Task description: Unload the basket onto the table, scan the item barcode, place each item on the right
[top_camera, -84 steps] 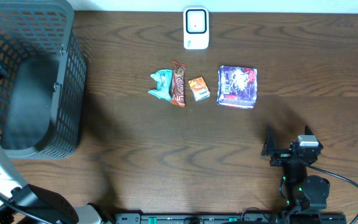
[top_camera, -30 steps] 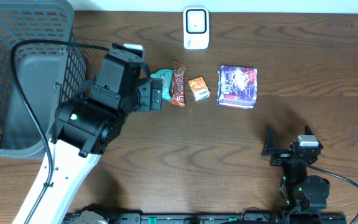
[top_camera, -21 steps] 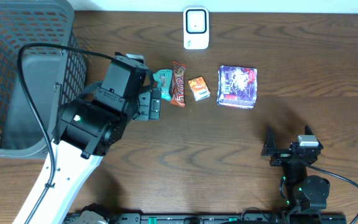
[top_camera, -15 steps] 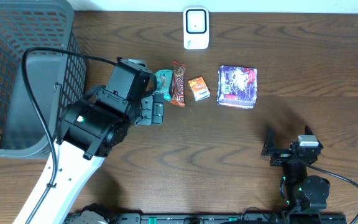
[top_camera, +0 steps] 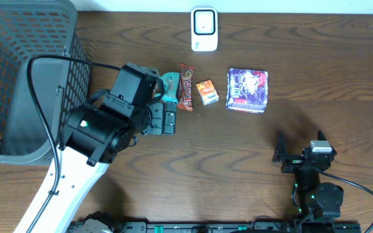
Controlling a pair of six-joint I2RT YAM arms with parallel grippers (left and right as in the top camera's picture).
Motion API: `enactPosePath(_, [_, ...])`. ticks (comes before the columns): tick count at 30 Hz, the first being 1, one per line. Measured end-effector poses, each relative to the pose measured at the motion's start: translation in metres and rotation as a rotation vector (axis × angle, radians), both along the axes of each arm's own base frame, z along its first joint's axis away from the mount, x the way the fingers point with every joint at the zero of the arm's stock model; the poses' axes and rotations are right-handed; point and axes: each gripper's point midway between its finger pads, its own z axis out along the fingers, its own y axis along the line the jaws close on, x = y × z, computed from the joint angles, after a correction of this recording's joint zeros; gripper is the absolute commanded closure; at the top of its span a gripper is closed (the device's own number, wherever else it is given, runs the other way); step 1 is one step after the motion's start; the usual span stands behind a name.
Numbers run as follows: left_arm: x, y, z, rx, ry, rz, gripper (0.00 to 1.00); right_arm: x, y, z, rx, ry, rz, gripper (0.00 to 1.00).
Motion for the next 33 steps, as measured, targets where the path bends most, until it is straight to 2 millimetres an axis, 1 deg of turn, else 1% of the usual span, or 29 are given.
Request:
enactPosePath(27, [0.0, -0.0001, 0.0, -0.004, 0.002, 0.006, 0.0, 0.0, 0.0, 0.0001, 0.0, 0.0, 0.0, 0.01])
enactPosePath(33, [0.0, -0.0001, 0.0, -0.004, 0.002, 0.006, 0.02, 0.0, 0.0, 0.0001, 0.0, 0.0, 0.0, 0.01])
